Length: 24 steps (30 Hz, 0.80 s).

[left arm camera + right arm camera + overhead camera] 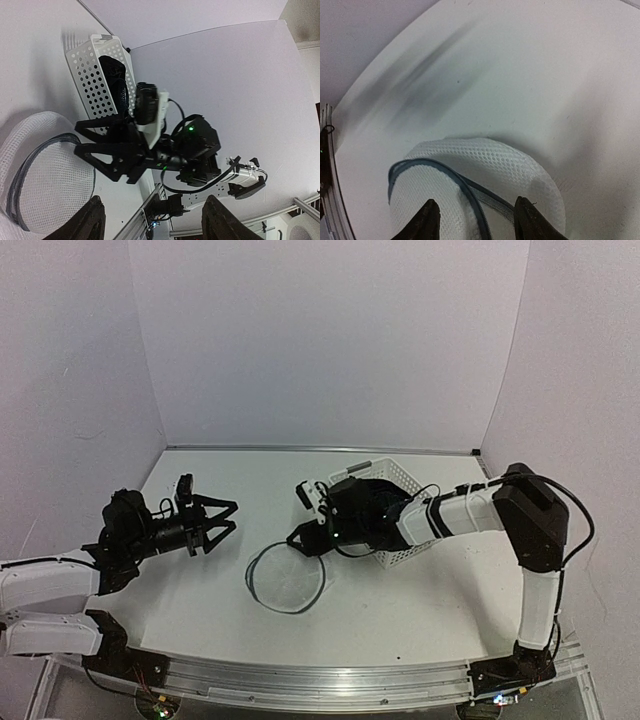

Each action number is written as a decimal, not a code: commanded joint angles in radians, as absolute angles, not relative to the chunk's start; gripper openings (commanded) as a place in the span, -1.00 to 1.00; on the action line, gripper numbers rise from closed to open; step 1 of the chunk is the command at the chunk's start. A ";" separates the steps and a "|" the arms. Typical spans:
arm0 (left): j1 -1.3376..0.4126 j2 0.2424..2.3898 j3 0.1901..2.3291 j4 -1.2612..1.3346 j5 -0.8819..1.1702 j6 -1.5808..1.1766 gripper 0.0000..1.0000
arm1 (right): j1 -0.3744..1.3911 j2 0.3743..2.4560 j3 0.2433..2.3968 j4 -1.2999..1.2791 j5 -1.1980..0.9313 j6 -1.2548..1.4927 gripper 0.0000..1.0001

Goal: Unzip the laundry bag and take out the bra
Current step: Adjust the laundry bag at the center of the board, then reset both arms

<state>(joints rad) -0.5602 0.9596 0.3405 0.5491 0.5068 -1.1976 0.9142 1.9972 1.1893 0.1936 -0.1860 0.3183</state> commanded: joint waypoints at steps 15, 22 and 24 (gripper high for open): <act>-0.495 0.995 0.464 0.386 0.535 -0.982 0.44 | 0.895 1.505 0.975 0.224 0.116 0.216 0.96; -0.486 1.047 0.633 0.111 0.406 -0.744 0.76 | 0.853 1.347 0.867 0.172 0.280 0.207 0.97; -0.486 1.066 0.690 0.021 0.357 -0.678 0.77 | 0.852 1.314 0.853 0.137 0.346 0.208 0.97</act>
<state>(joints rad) -0.4934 1.0435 0.5552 0.1978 0.4679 -0.8608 0.8600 1.3849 0.8803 0.1757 0.1833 0.2241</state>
